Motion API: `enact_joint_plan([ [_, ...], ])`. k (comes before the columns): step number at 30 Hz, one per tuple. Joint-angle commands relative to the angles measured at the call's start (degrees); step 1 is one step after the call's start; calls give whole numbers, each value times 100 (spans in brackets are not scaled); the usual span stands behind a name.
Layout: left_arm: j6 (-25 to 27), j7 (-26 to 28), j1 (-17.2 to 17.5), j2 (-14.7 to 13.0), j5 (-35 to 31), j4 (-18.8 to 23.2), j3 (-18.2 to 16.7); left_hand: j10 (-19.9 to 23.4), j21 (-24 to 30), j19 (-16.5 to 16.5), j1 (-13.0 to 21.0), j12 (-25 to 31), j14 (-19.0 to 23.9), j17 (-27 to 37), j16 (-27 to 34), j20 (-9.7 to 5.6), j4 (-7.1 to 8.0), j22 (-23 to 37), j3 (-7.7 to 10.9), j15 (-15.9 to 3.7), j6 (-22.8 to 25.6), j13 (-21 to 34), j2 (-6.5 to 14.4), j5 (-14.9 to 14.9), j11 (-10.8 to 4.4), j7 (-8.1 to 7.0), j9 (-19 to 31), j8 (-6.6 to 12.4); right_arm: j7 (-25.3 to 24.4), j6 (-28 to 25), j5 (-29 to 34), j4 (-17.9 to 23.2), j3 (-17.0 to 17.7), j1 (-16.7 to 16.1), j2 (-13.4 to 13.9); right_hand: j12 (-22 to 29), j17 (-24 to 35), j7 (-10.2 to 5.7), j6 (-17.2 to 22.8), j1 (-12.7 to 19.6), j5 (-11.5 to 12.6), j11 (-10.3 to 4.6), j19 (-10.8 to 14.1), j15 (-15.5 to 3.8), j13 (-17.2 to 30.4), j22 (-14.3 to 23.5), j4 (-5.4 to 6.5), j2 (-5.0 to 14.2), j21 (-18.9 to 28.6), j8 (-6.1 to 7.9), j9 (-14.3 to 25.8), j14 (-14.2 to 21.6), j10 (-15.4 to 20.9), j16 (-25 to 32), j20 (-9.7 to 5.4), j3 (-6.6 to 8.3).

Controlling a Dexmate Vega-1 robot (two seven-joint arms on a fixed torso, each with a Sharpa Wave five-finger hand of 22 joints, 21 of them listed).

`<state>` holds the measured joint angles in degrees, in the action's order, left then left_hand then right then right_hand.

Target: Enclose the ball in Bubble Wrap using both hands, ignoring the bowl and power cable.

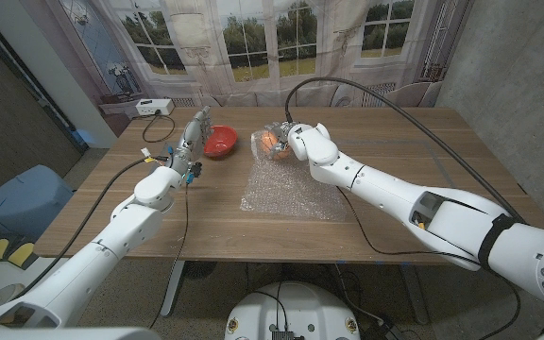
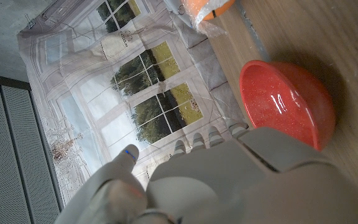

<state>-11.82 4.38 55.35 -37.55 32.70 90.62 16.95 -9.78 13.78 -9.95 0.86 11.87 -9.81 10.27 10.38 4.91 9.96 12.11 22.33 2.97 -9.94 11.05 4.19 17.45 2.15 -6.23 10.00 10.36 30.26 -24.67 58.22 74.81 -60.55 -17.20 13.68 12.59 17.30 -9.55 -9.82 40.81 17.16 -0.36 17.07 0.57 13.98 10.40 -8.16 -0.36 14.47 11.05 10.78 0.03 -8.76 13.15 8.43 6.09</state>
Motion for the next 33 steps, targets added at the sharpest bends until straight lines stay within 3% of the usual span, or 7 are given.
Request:
enact_joint_plan([
  [1,76,-19,-42,16,19,-26,33,-1197,26,-958,-3,26,-1622,8,28,0,4,12,-31,-27,-882,12,329,27,-31,-32,17,30,-477,244,-95,-1193,-362,330,-473,68,-11,-58,-506,248,111,-92,458,-181,8,26,-63,32,149,72,26,326,128,124,-61,30],
  [6,86,-35,-76,30,21,-58,51,-1205,28,-956,-3,24,-1623,8,27,2,4,12,-37,-30,-885,12,327,29,-33,-39,17,27,-633,558,-385,-2109,-499,608,-845,161,23,-175,-325,499,181,-204,1044,-437,-2,51,-38,117,337,105,28,967,466,380,-187,27],
  [10,111,-20,-84,28,22,-64,53,-1204,30,-953,-3,25,-1620,8,28,2,3,12,-42,-28,-892,12,326,31,-39,-38,17,24,-919,723,-652,-2402,-497,661,-918,429,163,-54,176,722,229,-237,1723,-668,18,91,20,191,588,230,37,1943,1316,811,-357,-53],
  [15,119,-22,-112,31,18,-98,61,-1208,32,-951,-1,25,-1619,7,27,3,1,12,-52,-30,-892,12,321,33,-28,-40,17,24,-1428,815,-820,-2209,-458,556,-739,998,541,397,1490,1039,239,-241,1892,-922,165,133,26,348,707,572,88,3030,2448,1402,-456,-132],
  [19,116,-65,-180,52,11,-152,92,-1208,31,-954,-1,26,-1622,7,26,3,-1,12,-58,-32,-893,12,319,35,-28,-40,17,23,-1640,783,-857,-2143,-478,529,-683,1572,1107,614,2259,1588,269,-276,2259,-1148,386,198,-77,506,961,751,200,3937,3192,2102,-776,-97],
  [22,112,-77,-218,70,4,-181,109,-1209,31,-958,0,25,-1624,7,25,3,-1,12,-62,-31,-900,12,317,36,-37,-41,17,21,-1842,816,-931,-2102,-439,492,-623,2099,1832,690,2866,2144,253,-284,2582,-1286,640,354,-116,617,1318,934,330,4598,3744,2841,-891,-67],
  [33,165,-105,-315,101,-26,-204,182,-1204,31,-964,1,30,-1628,7,23,-1,-4,12,-80,-29,-904,12,310,41,-34,-40,17,20,-2647,1272,-1301,-1272,9,111,-40,3044,2366,653,4314,2777,126,-259,3106,-1340,1061,489,-86,847,1961,1632,533,5653,4932,3128,-1127,85],
])
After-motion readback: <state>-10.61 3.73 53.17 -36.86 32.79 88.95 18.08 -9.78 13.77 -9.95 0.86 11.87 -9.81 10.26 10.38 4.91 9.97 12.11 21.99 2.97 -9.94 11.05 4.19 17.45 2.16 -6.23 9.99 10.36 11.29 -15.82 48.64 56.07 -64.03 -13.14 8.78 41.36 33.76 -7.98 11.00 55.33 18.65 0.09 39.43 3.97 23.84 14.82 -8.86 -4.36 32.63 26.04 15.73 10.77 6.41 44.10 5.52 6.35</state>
